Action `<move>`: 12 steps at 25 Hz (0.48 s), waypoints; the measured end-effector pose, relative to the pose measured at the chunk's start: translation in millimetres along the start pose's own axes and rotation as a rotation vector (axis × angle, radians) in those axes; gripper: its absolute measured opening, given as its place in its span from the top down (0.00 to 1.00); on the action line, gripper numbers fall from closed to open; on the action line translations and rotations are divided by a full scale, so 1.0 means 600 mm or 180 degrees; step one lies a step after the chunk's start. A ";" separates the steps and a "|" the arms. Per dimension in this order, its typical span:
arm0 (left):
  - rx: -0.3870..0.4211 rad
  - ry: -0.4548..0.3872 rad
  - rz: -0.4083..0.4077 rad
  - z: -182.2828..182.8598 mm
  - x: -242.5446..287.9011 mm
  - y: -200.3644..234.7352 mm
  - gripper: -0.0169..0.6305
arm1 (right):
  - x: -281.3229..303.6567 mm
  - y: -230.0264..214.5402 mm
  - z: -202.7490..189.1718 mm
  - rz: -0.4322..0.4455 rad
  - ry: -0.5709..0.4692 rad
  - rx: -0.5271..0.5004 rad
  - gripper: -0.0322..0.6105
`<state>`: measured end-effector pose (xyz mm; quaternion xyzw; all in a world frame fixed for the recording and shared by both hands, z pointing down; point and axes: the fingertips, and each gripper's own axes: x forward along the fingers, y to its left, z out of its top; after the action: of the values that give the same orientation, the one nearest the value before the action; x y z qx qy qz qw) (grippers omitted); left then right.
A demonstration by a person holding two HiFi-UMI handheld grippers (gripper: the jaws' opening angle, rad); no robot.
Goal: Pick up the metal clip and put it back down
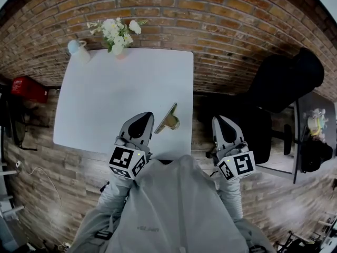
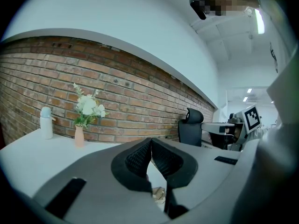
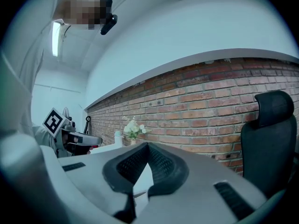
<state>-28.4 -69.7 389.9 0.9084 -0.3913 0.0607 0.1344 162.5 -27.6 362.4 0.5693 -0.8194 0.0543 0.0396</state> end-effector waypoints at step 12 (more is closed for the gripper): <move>-0.0003 0.0013 0.0035 -0.002 0.000 0.004 0.93 | 0.006 0.002 -0.002 0.0028 0.0005 0.0010 0.91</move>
<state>-30.3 -70.9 391.7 0.9060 -0.3961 0.0631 0.1353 160.1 -30.3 364.2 0.5656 -0.8218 0.0562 0.0391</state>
